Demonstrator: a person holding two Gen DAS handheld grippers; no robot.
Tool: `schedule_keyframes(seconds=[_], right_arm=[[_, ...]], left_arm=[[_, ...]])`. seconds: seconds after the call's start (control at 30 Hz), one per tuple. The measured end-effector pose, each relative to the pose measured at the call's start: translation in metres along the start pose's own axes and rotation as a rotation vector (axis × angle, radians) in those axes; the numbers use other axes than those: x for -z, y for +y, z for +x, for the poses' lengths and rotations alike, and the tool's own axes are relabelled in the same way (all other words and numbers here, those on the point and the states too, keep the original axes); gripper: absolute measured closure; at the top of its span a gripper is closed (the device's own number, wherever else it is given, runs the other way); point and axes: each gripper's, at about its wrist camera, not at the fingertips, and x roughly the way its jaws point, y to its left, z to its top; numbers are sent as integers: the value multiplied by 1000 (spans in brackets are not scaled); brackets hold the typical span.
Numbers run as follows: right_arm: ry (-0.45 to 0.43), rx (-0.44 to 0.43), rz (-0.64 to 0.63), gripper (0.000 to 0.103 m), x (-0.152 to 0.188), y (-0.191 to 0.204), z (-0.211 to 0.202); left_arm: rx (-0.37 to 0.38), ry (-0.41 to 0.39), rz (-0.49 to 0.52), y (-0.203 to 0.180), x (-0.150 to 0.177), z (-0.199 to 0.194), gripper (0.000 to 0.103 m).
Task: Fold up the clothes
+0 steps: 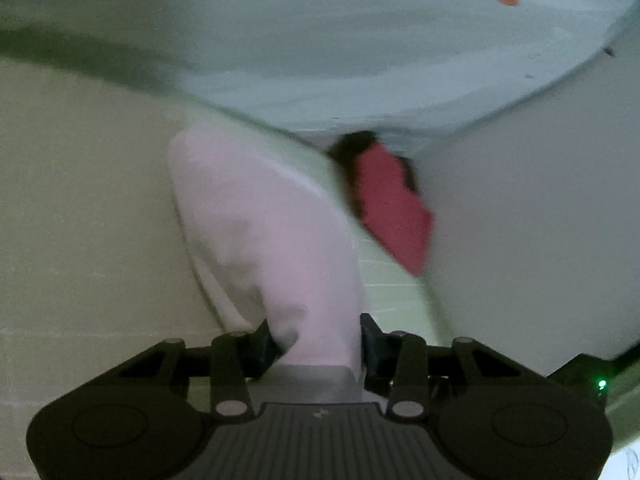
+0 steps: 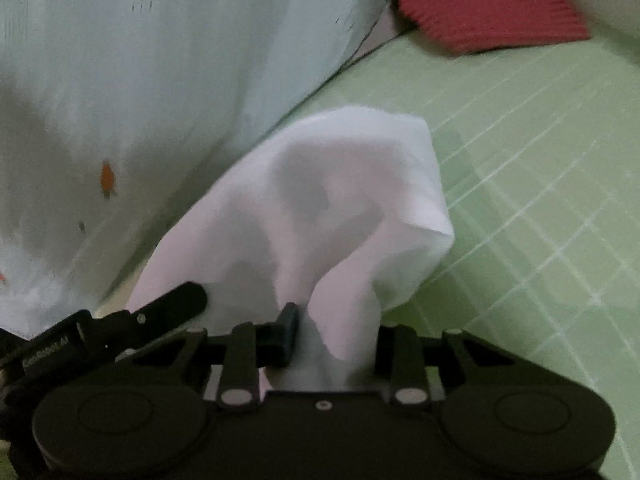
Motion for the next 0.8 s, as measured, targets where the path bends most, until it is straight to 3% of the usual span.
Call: schedule_keyframes(seconds=[0.1, 0.3, 0.43, 0.53, 0.67, 0.7, 0.77, 0.8], right_arm=[[-41, 0, 22, 74, -6, -5, -22], [-157, 32, -22, 74, -55, -38, -76], [-218, 63, -112, 74, -118, -63, -91], [-250, 79, -186, 75, -183, -79, -98], [-314, 146, -369, 75, -270, -87, -85], [-333, 172, -420, 74, -289, -89, -79], [-364, 233, -469, 60, -323, -99, -52], [-363, 278, -478, 41, -336, -106, -35]], left_arm=[[66, 11, 27, -29, -7, 13, 60], [146, -1, 90, -95, -20, 67, 60], [210, -54, 68, -135, -34, 118, 60], [244, -113, 64, -166, -55, 162, 60], [265, -211, 12, -192, -93, 232, 58], [211, -214, 13, -193, -101, 253, 56], [85, -212, 21, -194, -117, 294, 35], [-18, -169, 41, -193, -123, 313, 31]])
